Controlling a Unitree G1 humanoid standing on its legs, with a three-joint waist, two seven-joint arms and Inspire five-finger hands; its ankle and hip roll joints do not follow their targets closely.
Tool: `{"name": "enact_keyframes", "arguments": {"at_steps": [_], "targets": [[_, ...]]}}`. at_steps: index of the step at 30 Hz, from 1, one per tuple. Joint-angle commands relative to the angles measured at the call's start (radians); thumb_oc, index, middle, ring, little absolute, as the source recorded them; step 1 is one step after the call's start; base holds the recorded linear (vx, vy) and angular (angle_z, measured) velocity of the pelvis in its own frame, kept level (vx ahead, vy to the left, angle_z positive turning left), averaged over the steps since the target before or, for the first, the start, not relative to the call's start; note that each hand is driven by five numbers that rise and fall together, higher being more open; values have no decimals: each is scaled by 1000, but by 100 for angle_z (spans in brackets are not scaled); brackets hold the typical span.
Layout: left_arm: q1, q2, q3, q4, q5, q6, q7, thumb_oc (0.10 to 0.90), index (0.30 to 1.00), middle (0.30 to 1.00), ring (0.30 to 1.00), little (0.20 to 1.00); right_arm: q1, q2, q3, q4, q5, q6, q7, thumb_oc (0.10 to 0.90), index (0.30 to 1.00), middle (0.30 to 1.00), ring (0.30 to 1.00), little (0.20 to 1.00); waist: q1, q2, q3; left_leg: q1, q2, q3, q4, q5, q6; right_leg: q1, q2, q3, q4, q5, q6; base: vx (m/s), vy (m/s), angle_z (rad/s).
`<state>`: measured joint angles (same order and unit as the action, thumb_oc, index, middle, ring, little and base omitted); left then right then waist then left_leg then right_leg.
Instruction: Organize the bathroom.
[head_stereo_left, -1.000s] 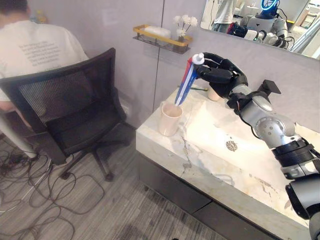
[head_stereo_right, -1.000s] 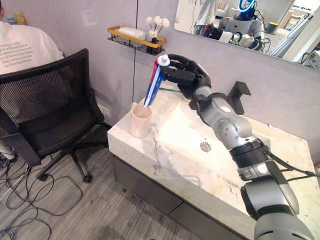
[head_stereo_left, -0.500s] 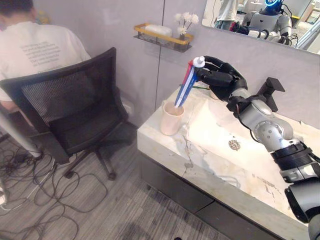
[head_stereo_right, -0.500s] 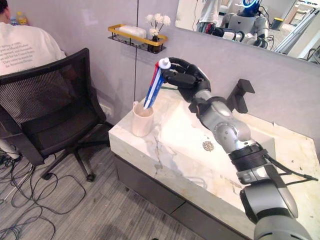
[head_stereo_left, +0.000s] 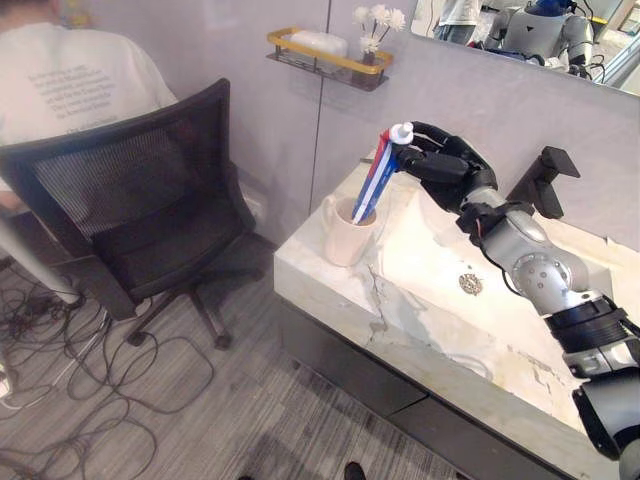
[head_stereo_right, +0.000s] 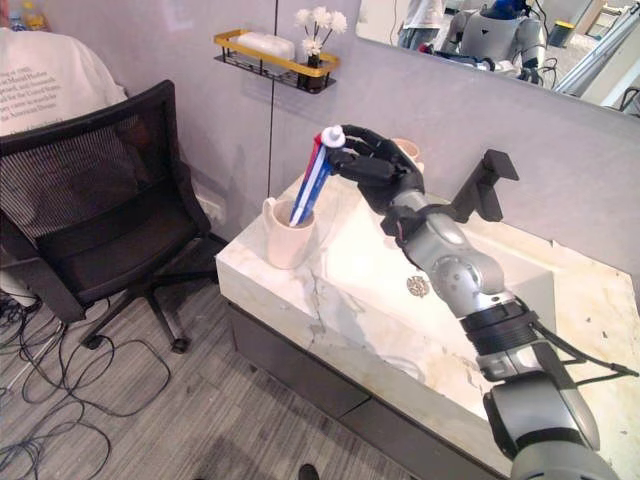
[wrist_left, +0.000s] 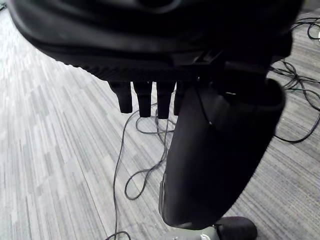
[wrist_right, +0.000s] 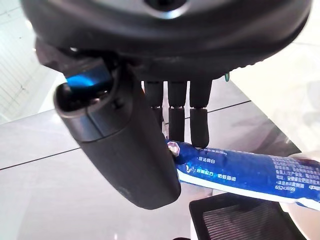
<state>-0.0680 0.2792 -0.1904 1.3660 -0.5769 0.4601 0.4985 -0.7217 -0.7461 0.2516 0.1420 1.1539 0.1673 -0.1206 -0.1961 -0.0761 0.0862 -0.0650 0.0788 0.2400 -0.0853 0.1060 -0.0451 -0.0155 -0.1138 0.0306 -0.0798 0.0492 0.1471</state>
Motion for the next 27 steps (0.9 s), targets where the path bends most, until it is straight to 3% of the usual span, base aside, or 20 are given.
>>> {"name": "enact_keyframes", "arguments": {"at_steps": [1,14,21,27], "targets": [[33,59,-22,104,54,24,32,800,900,900,900,900,-114,33,-185,-54,33,-175,21,400,300,300,300,300,17,-42,-46,-15,51,-23,234,-200,-10,-104,-33,53,110,-22,53,-31,18,0],[-2,50,-36,100,52,17,37,800,900,900,900,900,-68,64,-199,-104,12,-221,31,400,300,300,300,300,20,-59,22,-92,58,-49,374,-242,-3,-137,-39,48,189,-41,44,-57,34,1],[-53,50,-54,89,41,21,51,800,900,900,900,900,-62,88,-193,-135,-17,-273,45,400,300,300,300,300,7,-64,82,-178,59,-53,525,-300,17,-195,-44,45,278,-59,29,-127,63,-1],[-75,44,-68,87,20,14,68,800,900,900,900,900,-47,96,-204,-161,-4,-281,54,400,300,300,300,300,-12,-64,109,-225,61,-55,636,-357,34,-224,-48,49,331,-67,25,-70,40,-8]]}}
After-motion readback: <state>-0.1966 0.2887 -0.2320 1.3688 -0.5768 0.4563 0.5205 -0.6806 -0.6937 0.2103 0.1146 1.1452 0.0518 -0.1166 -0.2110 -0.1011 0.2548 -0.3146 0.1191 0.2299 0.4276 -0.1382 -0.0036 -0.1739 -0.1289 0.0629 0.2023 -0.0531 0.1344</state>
